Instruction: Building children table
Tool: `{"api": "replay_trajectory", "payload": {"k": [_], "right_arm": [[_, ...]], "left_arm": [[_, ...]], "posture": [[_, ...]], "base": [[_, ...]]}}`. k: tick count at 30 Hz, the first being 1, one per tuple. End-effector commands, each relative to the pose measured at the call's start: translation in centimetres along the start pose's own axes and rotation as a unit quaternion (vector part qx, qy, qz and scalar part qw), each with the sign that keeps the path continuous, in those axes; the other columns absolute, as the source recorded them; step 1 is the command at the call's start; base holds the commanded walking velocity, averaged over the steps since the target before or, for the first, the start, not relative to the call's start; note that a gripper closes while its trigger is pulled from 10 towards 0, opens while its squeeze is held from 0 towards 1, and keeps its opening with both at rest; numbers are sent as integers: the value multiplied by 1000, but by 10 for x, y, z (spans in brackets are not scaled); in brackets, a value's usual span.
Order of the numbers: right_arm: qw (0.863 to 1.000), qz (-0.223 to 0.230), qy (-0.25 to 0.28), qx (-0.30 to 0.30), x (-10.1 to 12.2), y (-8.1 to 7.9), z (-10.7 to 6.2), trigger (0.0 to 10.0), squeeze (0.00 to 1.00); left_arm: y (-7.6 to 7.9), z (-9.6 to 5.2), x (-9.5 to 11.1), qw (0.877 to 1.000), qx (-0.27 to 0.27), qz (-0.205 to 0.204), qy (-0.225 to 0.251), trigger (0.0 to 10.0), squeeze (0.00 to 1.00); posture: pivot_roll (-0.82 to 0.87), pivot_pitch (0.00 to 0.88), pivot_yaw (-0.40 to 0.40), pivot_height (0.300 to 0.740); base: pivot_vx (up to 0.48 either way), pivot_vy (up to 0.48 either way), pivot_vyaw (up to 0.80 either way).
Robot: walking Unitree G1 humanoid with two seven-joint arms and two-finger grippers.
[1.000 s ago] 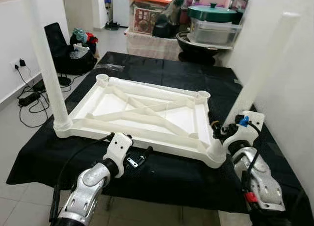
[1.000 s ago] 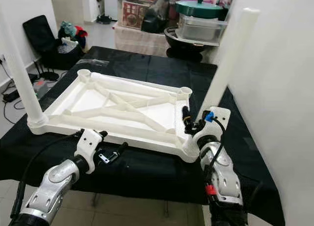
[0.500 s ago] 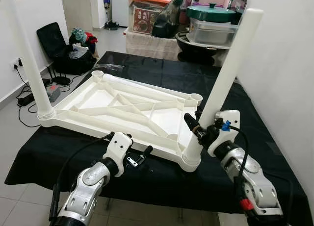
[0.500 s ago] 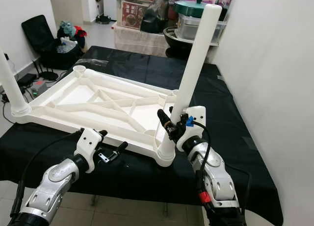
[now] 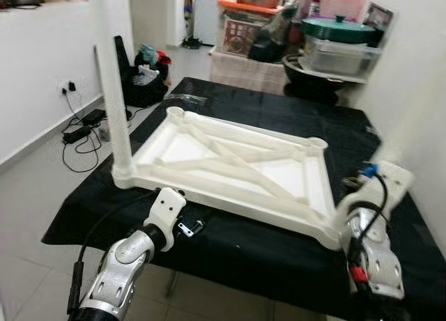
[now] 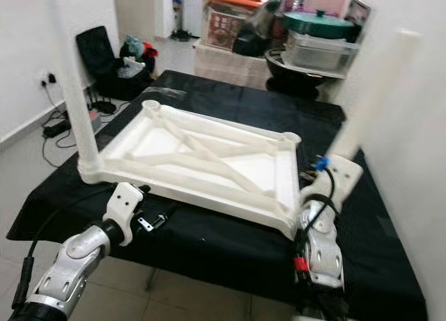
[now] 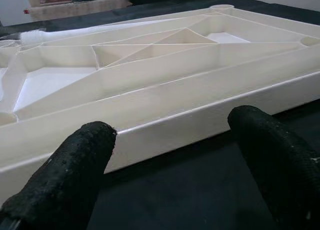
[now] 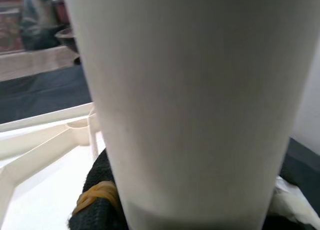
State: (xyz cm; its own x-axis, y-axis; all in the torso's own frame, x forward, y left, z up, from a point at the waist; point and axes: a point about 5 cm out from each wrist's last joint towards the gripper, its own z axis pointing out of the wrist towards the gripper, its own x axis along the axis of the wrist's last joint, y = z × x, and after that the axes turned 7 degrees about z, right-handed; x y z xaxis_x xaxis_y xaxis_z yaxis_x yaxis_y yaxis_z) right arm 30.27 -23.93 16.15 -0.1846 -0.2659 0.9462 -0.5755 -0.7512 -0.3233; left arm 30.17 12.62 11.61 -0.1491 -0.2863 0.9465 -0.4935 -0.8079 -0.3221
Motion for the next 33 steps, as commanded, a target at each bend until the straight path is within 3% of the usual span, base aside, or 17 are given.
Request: {"api": "replay_trajectory", "payload": {"k": [1, 3, 4, 5, 6, 9, 10, 13, 17, 18, 21, 23, 24, 26, 28, 29, 33], "right_arm": [[999, 16, -42, -18, -18, 7, -5, 0, 0], [991, 51, -59, 111, -21, -30, -19, 1255, 0], [981, 66, -58, 172, -18, -46, -26, 10000, 0], [981, 66, -58, 172, -18, -46, -26, 10000, 0], [973, 77, -46, 210, -13, -54, -30, 10000, 1000], [965, 93, -38, 244, -3, -66, -32, 10000, 1000], [959, 104, -38, 259, 1, -69, -32, 10000, 47], [945, 121, -34, 301, 10, -74, -33, 10000, 0], [864, 110, -38, 490, 26, -90, -57, 10000, 0], [864, 110, -38, 490, 26, -90, -57, 10000, 0], [819, 76, -60, 566, 20, -92, -74, 10000, 0], [812, 68, -64, 576, 17, -91, -76, 10000, 0], [812, 57, -69, 576, 13, -91, -75, 6549, 0], [812, 45, -77, 577, 8, -90, -74, 4627, 0], [813, 44, -79, 575, 7, -89, -73, 4314, 0], [819, 35, -80, 567, 5, -87, -70, 0, 0], [839, 12, -76, 539, 0, -82, -62, 0, 0]], "left_arm": [[4, 1, -1, 1000, -10, 8, -3, 10000, 0], [4, 1, -1, 1000, -11, 5, -3, 10000, 0], [4, 1, -1, 1000, -11, 4, -3, 10000, 0], [4, 1, -1, 1000, -11, 4, -3, 10000, 0], [4, 1, -1, 1000, -11, 4, -3, 10000, 0], [4, 1, -1, 1000, -11, 3, -3, 10000, 0], [4, 1, -1, 1000, -11, 3, -3, 10000, 0], [4, 1, -1, 1000, -11, 3, -3, 10000, 0], [3, 0, -2, 1000, -11, 4, -4, 10000, 0], [3, 0, -2, 1000, -11, 4, -4, 10000, 0], [4, 1, -1, 1000, -12, 3, -2, 10000, 0], [4, 2, -1, 1000, -12, 3, -2, 10000, 0], [5, 2, -1, 1000, -13, 4, -1, 10000, 0], [4, 3, 0, 1000, -14, 5, -1, 10000, 0], [4, 2, -1, 1000, -14, 5, -1, 10000, 0], [4, 2, -1, 1000, -15, 6, -1, 10000, 0], [3, 1, -2, 1000, -15, 8, -2, 10000, 0]], "posture": [[56, 0, -122, 740], [56, 0, -123, 740], [56, 0, -121, 740], [56, 0, -121, 740], [56, 0, -121, 740], [56, 0, -121, 740], [57, 0, -122, 740], [59, 0, -123, 740], [57, 0, -120, 740], [57, 0, -120, 740], [58, 0, -126, 740], [59, 0, -127, 740], [61, 0, -130, 740], [61, 0, -130, 740], [63, 0, -129, 740], [63, 0, -127, 740], [62, 0, -120, 740]], "base": [[0, 0, 0], [0, 0, 0], [0, 0, 0], [0, 0, 0], [0, 0, 0], [0, 0, 0], [0, 0, 0], [0, 0, 0], [0, 0, 0], [0, 0, 0], [0, 0, 0], [0, 0, 0], [0, 0, 0], [0, 0, 0], [0, 0, 0], [0, 0, 0], [0, 0, 0]]}}
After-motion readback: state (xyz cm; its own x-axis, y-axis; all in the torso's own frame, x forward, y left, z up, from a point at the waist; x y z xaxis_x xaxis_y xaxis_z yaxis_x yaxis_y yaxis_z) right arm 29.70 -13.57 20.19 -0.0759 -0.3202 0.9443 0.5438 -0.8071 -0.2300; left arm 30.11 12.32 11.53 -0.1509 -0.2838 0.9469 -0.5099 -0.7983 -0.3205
